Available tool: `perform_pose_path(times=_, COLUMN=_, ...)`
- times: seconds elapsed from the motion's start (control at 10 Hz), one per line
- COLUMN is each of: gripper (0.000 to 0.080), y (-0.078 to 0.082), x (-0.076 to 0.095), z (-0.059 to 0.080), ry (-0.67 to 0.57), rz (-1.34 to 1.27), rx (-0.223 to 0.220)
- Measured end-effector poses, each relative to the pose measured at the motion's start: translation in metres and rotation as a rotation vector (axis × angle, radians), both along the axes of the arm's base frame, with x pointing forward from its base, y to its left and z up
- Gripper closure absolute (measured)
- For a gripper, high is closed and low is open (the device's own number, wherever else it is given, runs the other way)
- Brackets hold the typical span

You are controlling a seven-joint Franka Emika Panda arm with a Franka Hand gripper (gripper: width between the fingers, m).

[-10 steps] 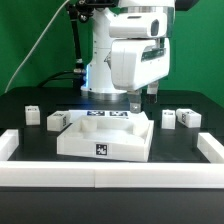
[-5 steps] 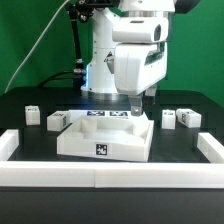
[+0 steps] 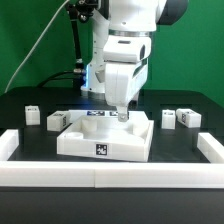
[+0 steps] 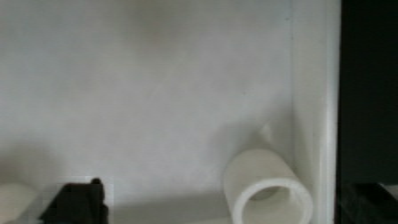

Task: Assemble one leg

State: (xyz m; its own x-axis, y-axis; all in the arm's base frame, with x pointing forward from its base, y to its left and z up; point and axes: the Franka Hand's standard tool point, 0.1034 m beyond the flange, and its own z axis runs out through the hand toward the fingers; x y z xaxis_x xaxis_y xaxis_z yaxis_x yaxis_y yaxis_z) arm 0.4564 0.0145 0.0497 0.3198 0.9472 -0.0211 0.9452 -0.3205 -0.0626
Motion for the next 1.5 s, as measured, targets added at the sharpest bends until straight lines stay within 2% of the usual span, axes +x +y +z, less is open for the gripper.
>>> perform_pose_path(times=0.3, gripper=0.015, y=0.0, x=-0.001, z=-0.001, ry=0.002, rz=-0.001, rx=0.0)
perform_pose_path(times=0.4, gripper=0.015, y=-0.001, x=-0.006, z=-0.006, ry=-0.013, rz=0.005, rx=0.005)
perform_pose_path(times=0.7, gripper=0.015, y=0.0, x=-0.039, z=-0.023, ry=-0.047, rz=0.002, rx=0.017)
perform_pose_path(times=1.1, gripper=0.015, y=-0.003, x=-0.047, z=-0.044, ry=-0.084, rz=-0.02, rx=0.032)
perform_pose_path(times=1.5, gripper=0.015, y=-0.001, x=-0.045, z=-0.045, ry=-0.098, rz=-0.027, rx=0.035)
